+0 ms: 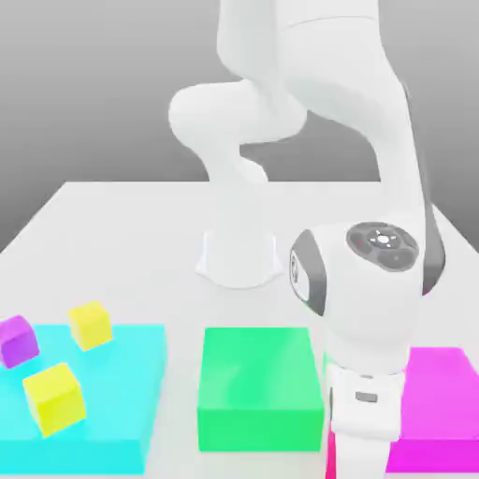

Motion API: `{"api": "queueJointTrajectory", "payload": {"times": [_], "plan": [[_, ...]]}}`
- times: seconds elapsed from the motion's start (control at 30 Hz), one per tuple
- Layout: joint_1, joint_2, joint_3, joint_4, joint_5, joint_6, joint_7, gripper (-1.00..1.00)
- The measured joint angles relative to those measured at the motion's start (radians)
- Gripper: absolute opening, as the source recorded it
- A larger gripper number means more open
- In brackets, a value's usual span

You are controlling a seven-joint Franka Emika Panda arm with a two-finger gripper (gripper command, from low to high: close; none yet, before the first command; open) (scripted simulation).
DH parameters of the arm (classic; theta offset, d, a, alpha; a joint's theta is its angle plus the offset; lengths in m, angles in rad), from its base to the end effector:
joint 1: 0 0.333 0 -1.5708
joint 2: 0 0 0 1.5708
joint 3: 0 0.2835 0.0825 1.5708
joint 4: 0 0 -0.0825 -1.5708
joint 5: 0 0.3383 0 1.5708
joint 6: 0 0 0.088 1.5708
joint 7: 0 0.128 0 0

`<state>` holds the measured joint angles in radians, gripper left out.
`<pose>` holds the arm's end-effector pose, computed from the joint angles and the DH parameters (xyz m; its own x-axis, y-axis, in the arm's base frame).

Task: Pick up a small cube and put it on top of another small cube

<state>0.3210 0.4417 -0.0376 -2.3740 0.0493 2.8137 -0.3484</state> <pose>0.4523 0.1280 0.1319 0.8317 0.5553 -0.0014 0.5553 -0.8317 -0.0002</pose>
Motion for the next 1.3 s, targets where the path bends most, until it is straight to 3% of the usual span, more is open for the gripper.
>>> {"api": "queueJointTrajectory", "payload": {"times": [0.1, 0.23, 0.5, 0.67, 1.0, 1.17, 1.2, 1.3], "plan": [[0.0, 0.001, 0.0, 0.0, -0.001, 0.001, 0.0, -1.0], [0.006, -0.121, -0.008, -0.023, -0.015, -0.098, 0.01, -1.0], [0.033, -0.262, -0.114, -0.072, -0.139, -0.126, 0.254, -1.0], [-0.085, -0.335, -0.256, -0.085, -0.141, -0.195, 0.425, -1.0], [-0.539, -0.487, -0.493, -0.097, -0.104, -0.374, 0.786, -1.0], [-0.552, -0.369, -0.479, -0.121, 0.023, -0.258, 0.725, -1.0], [-0.556, -0.35, -0.475, -0.125, 0.041, -0.237, 0.712, 1.0], [-0.556, -0.35, -0.475, -0.125, 0.041, -0.237, 0.712, 1.0]]}}
